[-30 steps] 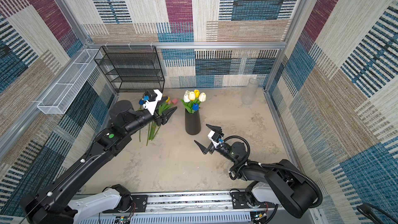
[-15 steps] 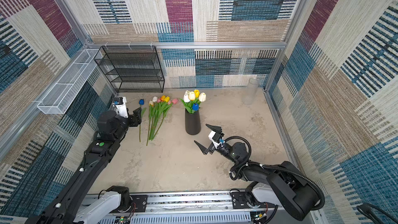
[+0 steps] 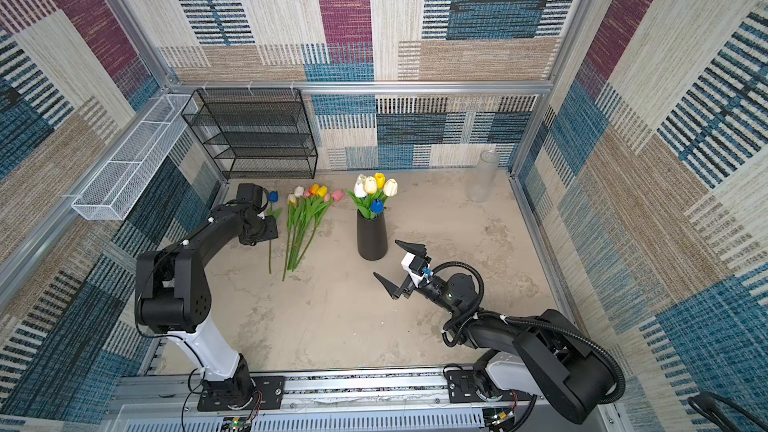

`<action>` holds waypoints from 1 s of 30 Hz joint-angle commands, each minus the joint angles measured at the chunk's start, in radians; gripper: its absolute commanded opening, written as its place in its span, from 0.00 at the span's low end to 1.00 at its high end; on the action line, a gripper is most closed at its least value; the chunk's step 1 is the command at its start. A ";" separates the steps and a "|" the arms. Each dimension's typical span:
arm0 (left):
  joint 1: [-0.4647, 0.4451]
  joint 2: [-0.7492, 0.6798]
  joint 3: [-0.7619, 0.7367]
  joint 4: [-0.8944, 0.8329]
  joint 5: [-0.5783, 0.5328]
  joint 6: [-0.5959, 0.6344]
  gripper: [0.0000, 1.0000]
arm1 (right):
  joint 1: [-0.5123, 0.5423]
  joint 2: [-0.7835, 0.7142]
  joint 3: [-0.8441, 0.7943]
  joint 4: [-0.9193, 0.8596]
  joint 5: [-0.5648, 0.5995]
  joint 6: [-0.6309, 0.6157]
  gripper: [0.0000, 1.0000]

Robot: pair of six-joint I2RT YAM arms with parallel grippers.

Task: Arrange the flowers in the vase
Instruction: 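Draw the left gripper back over the loose tulip pile, then close the left gripper on a blue tulip stem and lift it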

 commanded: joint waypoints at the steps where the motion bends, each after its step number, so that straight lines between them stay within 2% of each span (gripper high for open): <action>1: 0.004 0.059 0.036 -0.075 -0.040 0.046 0.58 | 0.001 -0.002 0.005 0.043 -0.010 0.011 1.00; 9: 0.042 0.226 0.166 -0.057 -0.026 0.114 0.56 | 0.001 -0.016 0.003 0.035 -0.007 0.007 1.00; 13: 0.050 0.302 0.228 -0.071 -0.011 0.139 0.38 | 0.001 -0.037 -0.002 0.023 0.001 0.000 1.00; 18: 0.064 0.320 0.225 -0.060 0.036 0.123 0.12 | 0.001 -0.047 -0.006 0.018 0.005 -0.003 1.00; 20: 0.064 0.292 0.201 -0.053 0.044 0.103 0.01 | 0.001 -0.051 -0.006 0.017 0.007 -0.004 1.00; 25: 0.064 0.101 0.019 0.053 0.079 0.018 0.00 | 0.001 -0.059 -0.009 0.018 0.009 -0.002 1.00; 30: 0.056 -0.209 -0.254 0.213 0.131 -0.087 0.00 | 0.001 -0.053 -0.009 0.024 0.007 0.002 1.00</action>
